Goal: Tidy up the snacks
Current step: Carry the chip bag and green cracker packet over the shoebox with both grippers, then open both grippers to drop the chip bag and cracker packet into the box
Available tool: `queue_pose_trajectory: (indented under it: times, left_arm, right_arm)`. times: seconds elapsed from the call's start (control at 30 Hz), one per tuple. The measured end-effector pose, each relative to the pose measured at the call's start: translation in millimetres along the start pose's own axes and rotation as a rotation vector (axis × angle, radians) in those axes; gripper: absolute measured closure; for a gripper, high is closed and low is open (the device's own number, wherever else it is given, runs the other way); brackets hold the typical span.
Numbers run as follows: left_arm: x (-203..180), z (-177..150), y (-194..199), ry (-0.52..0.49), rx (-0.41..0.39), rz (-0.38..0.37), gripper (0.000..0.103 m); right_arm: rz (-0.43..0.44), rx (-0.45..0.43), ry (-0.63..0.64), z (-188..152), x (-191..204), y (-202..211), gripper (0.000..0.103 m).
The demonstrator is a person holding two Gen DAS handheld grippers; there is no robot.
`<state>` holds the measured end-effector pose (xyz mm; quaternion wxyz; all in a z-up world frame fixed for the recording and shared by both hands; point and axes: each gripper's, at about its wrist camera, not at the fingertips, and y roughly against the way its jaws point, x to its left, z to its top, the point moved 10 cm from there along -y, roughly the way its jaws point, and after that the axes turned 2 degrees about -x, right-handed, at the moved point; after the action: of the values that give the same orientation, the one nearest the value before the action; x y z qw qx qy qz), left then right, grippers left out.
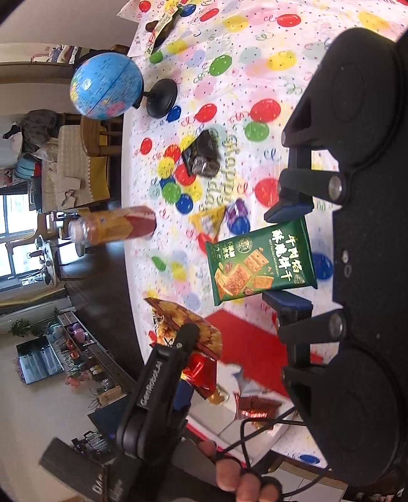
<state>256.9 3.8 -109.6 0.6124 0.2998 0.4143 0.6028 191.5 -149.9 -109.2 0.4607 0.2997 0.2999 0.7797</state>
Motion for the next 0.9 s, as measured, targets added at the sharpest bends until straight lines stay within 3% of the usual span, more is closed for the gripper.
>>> queue_pose_trajectory:
  times: [0.53, 0.9]
  left_arm:
    - [125.9, -20.5, 69.3, 0.043, -0.056, 0.043, 0.035]
    - [216.9, -41.1, 66.1, 0.086, -0.015, 0.096, 0.035]
  right_arm:
    - [0.029, -0.041, 0.068, 20.4, 127.1, -4.1, 0.058]
    - [0.014, -0.01, 0.075, 25.2, 187.4, -49.9, 0.058]
